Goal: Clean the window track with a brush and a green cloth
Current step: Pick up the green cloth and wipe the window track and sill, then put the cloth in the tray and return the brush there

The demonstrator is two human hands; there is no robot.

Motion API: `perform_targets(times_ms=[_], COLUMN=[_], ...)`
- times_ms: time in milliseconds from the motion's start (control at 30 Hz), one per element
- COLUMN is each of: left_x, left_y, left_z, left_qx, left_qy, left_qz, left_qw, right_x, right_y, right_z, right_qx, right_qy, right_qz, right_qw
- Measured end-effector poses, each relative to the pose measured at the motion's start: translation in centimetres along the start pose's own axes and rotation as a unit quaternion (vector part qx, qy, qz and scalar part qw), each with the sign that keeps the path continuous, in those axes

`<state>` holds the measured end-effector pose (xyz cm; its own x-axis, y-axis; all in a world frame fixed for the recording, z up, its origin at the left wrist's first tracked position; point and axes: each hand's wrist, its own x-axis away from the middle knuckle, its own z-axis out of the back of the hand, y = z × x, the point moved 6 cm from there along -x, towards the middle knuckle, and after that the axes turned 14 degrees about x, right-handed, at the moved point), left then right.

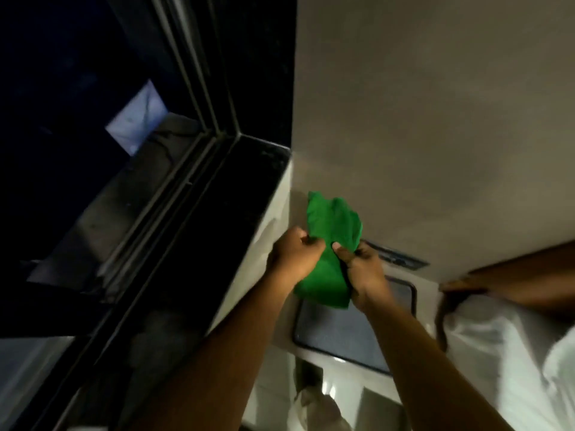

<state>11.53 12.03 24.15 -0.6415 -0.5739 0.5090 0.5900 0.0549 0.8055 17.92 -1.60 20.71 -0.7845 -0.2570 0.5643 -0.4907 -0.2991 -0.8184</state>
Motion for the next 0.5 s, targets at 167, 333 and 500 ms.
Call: perform_targets(times_ms=[167, 333, 500], left_x=[-1.0, -5.3, -11.0], left_y=[-12.0, -20.0, -27.9], left_z=[-8.2, -12.3, -14.2], left_qx=[0.015, 0.068, -0.043], left_qy=[-0.074, -0.069, -0.092], left_qz=[0.091, 0.129, 0.132], left_qw=[0.993, 0.987, 0.986], right_x=[-0.9, -6.5, -11.9], right_y=[12.6, 19.6, 27.1], right_z=[3.6, 4.3, 2.9], right_qx=[0.114, 0.171, 0.243], right_qy=[0.059, 0.107, 0.079], right_qz=[-0.093, -0.092, -0.130], right_qw=[0.987, 0.975, 0.958])
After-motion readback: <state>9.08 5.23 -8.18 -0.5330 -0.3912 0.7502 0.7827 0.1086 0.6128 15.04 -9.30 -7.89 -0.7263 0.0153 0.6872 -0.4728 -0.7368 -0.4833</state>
